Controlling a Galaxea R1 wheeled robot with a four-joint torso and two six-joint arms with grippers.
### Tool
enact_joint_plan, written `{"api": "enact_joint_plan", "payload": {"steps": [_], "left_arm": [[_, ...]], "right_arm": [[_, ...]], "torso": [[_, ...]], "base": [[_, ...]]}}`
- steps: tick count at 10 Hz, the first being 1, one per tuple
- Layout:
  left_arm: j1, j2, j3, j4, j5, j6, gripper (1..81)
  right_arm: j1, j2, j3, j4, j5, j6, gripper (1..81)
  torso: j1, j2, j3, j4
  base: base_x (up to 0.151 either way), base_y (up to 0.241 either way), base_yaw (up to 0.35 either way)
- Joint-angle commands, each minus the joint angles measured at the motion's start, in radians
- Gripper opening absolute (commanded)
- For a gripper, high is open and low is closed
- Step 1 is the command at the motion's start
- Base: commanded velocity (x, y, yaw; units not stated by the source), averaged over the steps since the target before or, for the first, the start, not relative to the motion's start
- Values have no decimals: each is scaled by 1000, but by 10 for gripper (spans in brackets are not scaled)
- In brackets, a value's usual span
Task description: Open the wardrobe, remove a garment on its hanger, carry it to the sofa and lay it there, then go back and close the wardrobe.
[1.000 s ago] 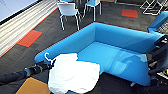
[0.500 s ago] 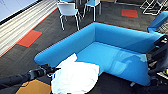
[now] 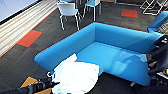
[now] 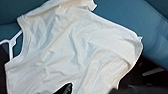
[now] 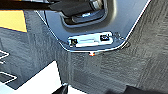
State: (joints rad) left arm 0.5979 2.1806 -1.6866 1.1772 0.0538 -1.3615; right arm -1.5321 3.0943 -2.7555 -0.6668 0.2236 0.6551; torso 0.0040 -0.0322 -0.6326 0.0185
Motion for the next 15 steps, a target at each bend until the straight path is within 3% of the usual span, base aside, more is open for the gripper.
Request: {"api": "enact_joint_plan", "payload": {"steps": [1,3,5,7,9,10,11,13,15], "left_arm": [[283,58,-39,297,-6,2,811],[411,111,-76,393,-8,4,811],[516,144,-133,421,-9,2,811],[595,203,-226,441,-12,1,811],[652,294,-384,441,-123,1,811],[673,346,-478,441,-180,1,811],[688,418,-608,441,-210,1,811],[713,514,-814,440,-317,1,811],[733,608,-986,430,-358,1,811]], "right_arm": [[-41,3,1,-4,-61,1,811],[-41,5,1,-4,-56,3,811],[-41,5,2,-5,-55,3,811],[-41,5,1,-5,-52,3,811],[-41,2,1,-5,-52,3,811],[-41,0,1,-5,-52,3,811],[-41,-1,1,-5,-53,3,811],[-41,-1,1,-4,-52,3,811],[-40,0,1,-2,-52,5,811]], "torso": [[0,0,54,0],[0,0,95,0],[-1,0,167,-55],[-1,0,221,-82],[-2,-1,291,-120],[-3,-2,312,-124],[-4,-2,266,-97],[-4,-3,292,-108],[-4,-3,294,-108]], "base": [[0,0,0],[0,0,0],[0,0,0],[0,0,0],[0,0,0],[0,0,0],[0,0,0],[0,0,0],[0,0,0]]}}
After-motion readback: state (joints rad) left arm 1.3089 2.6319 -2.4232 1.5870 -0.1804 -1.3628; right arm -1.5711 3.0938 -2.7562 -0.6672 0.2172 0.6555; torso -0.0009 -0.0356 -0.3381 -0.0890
